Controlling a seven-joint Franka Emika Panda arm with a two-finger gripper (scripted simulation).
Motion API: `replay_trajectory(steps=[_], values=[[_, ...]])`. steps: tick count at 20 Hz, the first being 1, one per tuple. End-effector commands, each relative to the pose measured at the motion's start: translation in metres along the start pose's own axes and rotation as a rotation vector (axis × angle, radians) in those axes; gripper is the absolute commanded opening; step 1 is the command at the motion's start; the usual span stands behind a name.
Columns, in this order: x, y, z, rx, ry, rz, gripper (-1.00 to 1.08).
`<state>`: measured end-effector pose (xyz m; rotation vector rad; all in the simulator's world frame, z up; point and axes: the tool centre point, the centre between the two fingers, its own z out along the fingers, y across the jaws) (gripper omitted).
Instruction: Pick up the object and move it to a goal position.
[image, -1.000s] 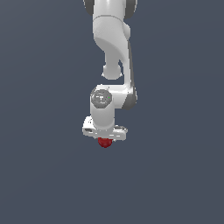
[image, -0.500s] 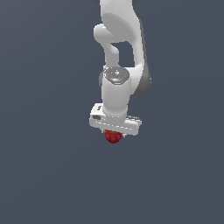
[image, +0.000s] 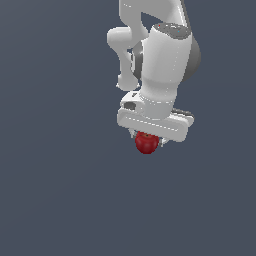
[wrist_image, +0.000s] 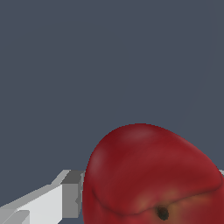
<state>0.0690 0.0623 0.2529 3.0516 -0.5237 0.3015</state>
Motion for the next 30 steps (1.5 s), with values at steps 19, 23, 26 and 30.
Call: replay_trajectory(steps=[19,23,26,30], values=[[0.015,-0.103,-0.193,-0.027,0.188,0.212,-1.0],[0.016,-0.114,-0.212,-0.031,0.205,0.231,-1.0],[0.017,-0.119,-0.221,-0.032,0.214,0.24,-1.0],[0.017,-0.123,-0.227,-0.034,0.22,0.247,-1.0]])
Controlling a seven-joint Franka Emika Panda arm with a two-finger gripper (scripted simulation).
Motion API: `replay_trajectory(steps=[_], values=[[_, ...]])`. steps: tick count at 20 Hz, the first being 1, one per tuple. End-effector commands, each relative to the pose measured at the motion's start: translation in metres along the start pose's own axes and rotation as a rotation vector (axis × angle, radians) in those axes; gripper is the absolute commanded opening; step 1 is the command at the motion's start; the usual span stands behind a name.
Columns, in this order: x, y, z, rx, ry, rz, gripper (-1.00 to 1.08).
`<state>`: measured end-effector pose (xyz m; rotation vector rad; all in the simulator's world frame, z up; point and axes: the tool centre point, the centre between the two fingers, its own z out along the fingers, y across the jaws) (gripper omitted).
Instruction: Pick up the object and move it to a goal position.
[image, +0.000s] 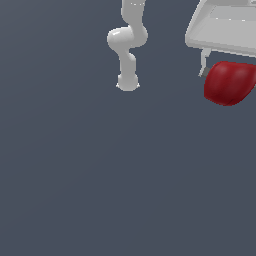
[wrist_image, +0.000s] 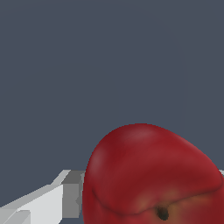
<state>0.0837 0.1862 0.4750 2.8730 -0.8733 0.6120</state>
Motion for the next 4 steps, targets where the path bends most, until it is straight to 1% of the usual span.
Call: replay_trajectory(steps=[1,4], values=[[0.0016,-0.0019,-0.0049,0.001,0.005,0.005,-1.0],[0.0018,-0.0026,-0.0059,0.001,0.006,0.006,-1.0]])
